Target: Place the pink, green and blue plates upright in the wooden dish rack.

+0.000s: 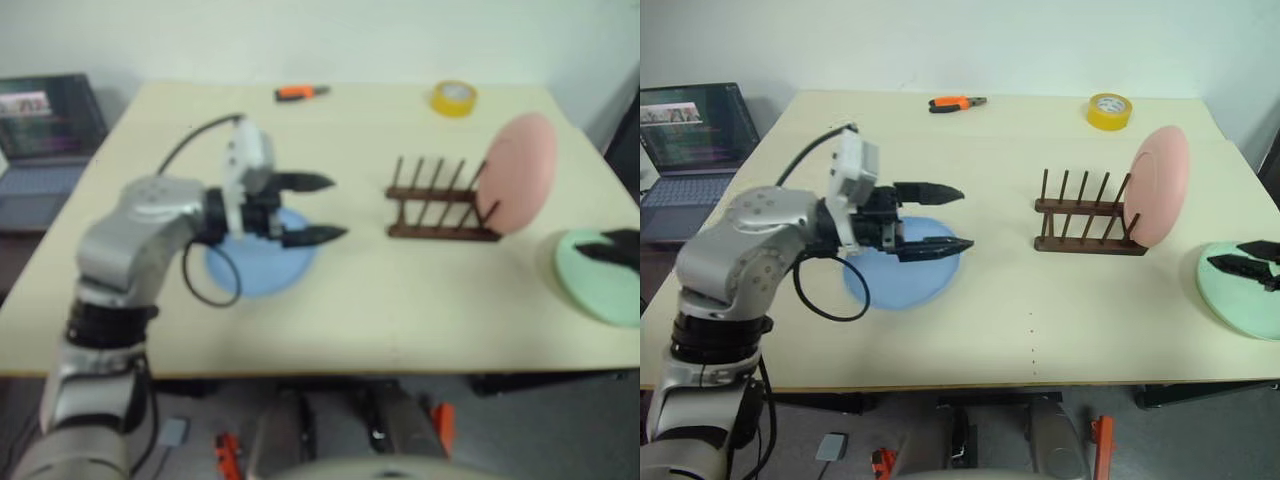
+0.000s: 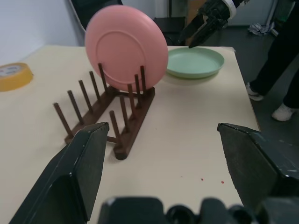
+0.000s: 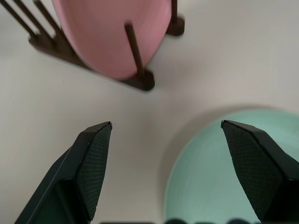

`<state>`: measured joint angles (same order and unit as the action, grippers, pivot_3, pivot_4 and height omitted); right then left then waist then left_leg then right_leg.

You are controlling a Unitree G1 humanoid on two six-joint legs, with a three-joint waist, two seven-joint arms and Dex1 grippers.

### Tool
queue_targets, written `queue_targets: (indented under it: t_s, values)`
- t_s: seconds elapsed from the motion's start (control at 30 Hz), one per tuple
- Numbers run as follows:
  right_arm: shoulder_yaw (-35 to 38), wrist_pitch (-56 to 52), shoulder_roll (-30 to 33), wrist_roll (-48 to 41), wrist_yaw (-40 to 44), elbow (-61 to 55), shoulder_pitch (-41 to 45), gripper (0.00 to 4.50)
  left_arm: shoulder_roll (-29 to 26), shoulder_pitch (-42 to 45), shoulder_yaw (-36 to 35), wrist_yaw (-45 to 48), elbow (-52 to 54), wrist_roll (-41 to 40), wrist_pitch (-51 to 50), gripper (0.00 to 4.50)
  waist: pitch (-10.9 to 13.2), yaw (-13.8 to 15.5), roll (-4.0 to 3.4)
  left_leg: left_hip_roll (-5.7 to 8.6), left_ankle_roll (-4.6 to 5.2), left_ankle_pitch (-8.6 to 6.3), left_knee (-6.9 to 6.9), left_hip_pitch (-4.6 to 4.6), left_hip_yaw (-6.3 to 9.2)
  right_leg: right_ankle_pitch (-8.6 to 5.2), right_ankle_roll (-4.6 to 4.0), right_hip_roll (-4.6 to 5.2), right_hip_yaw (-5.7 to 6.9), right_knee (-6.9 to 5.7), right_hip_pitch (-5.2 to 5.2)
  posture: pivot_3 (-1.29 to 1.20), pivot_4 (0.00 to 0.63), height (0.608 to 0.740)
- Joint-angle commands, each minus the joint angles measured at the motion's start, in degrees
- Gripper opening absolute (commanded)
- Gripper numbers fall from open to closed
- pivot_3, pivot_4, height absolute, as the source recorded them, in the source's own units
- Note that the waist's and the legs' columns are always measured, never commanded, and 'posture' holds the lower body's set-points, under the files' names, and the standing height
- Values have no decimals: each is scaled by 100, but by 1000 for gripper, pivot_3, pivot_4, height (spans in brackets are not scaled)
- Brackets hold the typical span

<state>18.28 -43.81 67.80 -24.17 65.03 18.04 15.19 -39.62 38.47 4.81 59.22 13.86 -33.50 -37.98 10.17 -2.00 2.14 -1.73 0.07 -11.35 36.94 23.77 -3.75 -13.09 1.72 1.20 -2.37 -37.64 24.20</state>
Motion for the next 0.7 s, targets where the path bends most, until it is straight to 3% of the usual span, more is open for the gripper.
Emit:
queue_targets:
  t_s: [0.03,0.6,0.7]
  values:
    - [11,-161,197,87,-104,-556,-240,4077,7,58,-46,-56,157,53,24,4121,0,1,0,0,0,0,0,0,1,0,0,0,1,0,0,0,150,740]
    - [-1038,-14,-97,857,-734,-665,-436,4077,-62,-159,-42,-149,268,214,-80,4121,0,11,0,0,0,-1,-3,7,12,0,0,1,9,21,-4,0,150,740]
    - [-1172,86,-169,982,-786,-550,-383,3120,-95,-183,-64,-174,281,229,-88,4121,0,10,0,-1,1,-1,-7,8,12,3,4,0,9,37,-9,0,150,740]
